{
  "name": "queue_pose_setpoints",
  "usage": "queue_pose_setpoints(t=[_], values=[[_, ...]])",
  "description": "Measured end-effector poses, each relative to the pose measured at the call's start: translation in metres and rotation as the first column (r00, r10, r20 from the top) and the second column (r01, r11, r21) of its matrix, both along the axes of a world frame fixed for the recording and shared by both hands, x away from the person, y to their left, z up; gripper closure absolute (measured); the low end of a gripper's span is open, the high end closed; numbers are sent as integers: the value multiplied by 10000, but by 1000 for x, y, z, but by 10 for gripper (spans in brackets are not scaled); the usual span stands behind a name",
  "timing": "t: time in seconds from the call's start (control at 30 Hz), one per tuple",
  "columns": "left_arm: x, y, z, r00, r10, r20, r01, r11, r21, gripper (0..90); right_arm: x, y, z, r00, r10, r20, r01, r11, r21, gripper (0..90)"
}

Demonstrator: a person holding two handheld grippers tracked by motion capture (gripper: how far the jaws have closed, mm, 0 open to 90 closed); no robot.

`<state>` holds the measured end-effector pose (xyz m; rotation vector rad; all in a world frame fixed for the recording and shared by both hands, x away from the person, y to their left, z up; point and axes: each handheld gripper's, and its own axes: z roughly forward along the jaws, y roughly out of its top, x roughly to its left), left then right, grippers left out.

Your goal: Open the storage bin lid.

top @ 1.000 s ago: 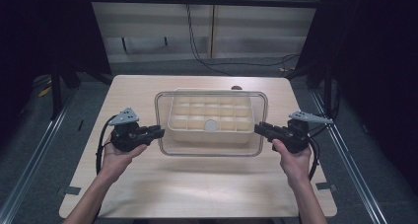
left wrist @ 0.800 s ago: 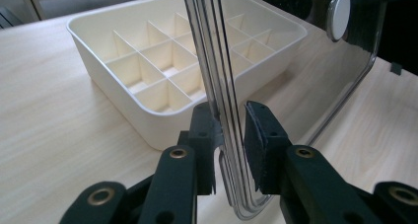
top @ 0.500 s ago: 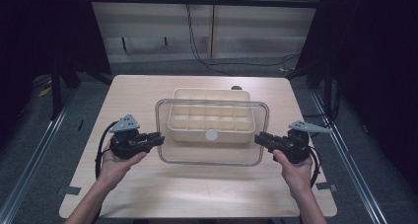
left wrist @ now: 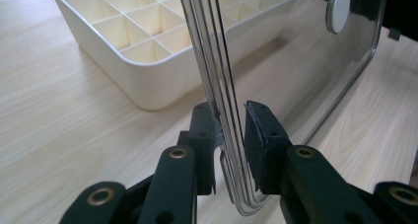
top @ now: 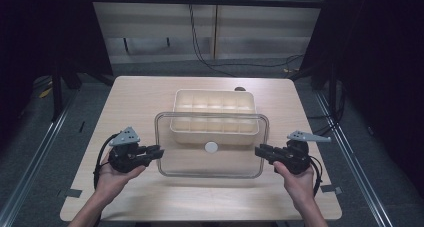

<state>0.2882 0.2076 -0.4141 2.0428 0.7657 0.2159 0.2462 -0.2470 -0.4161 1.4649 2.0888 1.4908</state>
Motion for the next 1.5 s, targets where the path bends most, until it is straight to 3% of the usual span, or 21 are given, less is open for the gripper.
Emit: queue_pose_setpoints(t=[0.43, 0.8, 1.03, 1.3, 1.5], values=[[-12, 4, -10, 9994, -96, -341, 94, 9999, -71, 745, -12, 1, -5, 9993, 271, -265, -272, 9996, -20, 694], [-21, 7, -24, 9969, -119, -773, 113, 9999, -77, 744, -21, 4, -19, 9977, 362, -568, -363, 9993, -8, 697], [-30, 5, -30, 9964, -367, -771, 381, 9991, 179, 740, -29, 2, -26, 9966, 407, -720, -413, 9991, -68, 693], [-33, 8, -34, 9948, -400, -932, 406, 9992, 50, 736, -30, 6, -33, 9943, 481, -950, -504, 9985, -214, 687], [-33, 7, -37, 9942, -411, -992, 430, 9989, 176, 705, -30, 8, -38, 9928, 479, -1096, -526, 9978, -406, 683]])
